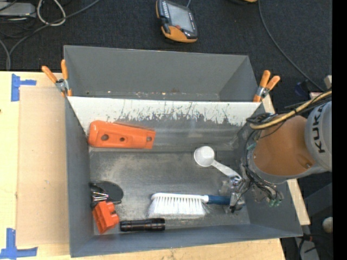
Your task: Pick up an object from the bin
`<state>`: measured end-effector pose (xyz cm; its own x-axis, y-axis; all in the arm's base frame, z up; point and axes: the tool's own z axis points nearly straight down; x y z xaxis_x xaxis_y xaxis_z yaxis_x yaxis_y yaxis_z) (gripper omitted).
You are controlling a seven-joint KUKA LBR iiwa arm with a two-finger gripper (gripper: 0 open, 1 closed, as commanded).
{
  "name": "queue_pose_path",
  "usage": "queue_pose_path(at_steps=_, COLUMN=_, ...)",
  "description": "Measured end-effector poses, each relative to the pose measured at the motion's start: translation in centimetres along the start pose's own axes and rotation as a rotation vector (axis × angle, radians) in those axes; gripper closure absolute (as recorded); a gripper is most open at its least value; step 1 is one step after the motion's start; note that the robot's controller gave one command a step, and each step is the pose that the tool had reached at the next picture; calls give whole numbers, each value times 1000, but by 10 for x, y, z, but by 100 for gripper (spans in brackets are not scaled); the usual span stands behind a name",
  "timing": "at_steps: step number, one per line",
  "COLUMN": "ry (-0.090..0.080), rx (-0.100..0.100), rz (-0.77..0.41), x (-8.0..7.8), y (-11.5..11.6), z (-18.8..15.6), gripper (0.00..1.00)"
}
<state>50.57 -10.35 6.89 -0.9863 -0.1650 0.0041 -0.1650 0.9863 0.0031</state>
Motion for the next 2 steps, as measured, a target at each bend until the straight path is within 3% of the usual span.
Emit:
queue_pose_path(at_steps=1, ry=0, rx=0, rz=-1, x=0, y=0, z=0, gripper=100)
queue_pose_path(at_steps=2, ry=10, rx=-4, rz=-7, x=2, y=3, z=-19, gripper=100)
